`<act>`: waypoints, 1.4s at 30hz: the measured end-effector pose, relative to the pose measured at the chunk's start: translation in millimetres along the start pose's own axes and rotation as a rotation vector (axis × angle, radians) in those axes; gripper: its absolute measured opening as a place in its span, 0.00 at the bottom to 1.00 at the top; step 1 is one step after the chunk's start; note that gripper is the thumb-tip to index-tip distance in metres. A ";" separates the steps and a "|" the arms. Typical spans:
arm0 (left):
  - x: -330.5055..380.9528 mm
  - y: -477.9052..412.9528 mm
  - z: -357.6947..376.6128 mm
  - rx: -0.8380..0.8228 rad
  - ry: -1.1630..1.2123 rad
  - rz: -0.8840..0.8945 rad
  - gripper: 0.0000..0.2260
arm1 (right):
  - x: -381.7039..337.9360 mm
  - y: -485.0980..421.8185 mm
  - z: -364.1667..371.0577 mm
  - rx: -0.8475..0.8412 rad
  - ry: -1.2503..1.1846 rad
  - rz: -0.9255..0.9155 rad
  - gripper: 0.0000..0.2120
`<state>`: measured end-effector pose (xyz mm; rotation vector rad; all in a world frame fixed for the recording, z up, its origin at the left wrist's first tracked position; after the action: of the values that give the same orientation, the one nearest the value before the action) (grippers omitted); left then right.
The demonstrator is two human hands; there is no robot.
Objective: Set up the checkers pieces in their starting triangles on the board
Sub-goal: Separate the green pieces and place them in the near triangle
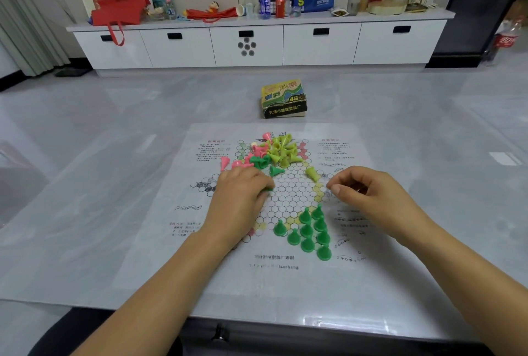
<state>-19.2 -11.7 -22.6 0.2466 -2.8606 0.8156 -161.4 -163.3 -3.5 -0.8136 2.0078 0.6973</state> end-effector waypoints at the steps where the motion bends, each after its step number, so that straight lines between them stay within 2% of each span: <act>1: 2.8 -1.0 -4.0 0.048 0.162 -0.074 0.04 | 0.2 0.1 1.0 -0.002 0.001 -0.009 0.05; 4: 9.9 -3.7 -10.3 0.093 0.634 -0.275 0.04 | 1.2 -0.3 3.4 -0.008 0.026 -0.031 0.05; 6: 9.8 -2.2 -10.3 0.065 0.774 -0.322 0.05 | 1.9 -1.4 4.3 -0.011 0.028 -0.037 0.05; 11: 10.3 0.3 -4.7 -0.058 0.706 -0.294 0.10 | 3.4 -3.2 5.5 -0.019 0.036 -0.040 0.05; 17: 13.3 2.9 0.1 -0.152 0.717 -0.279 0.08 | 4.0 -3.2 3.8 -0.016 0.049 -0.039 0.04; 26: 14.7 5.3 1.6 -0.144 0.763 -0.272 0.08 | 6.0 -4.6 4.6 -0.014 0.079 -0.035 0.03; 36: 16.5 4.8 2.7 -0.176 0.624 -0.175 0.12 | 12.2 -8.1 5.6 -0.012 0.104 -0.023 0.03; 42: 15.7 6.2 3.3 -0.142 0.662 -0.239 0.12 | 12.2 -8.5 5.8 -0.008 0.134 -0.023 0.04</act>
<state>-36.1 -10.1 -25.5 0.2386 -2.2011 0.5161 -157.5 -167.9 -18.2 -0.9075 2.1131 0.6526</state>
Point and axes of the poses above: each hand's wrist, its own y-axis away from the middle knuckle, its own z-axis out of the palm, x = y × z, the point moved 3 cm from there along -y, towards the middle knuckle, and after that the axes turned 15 degrees about z, right-handed, at the moved point
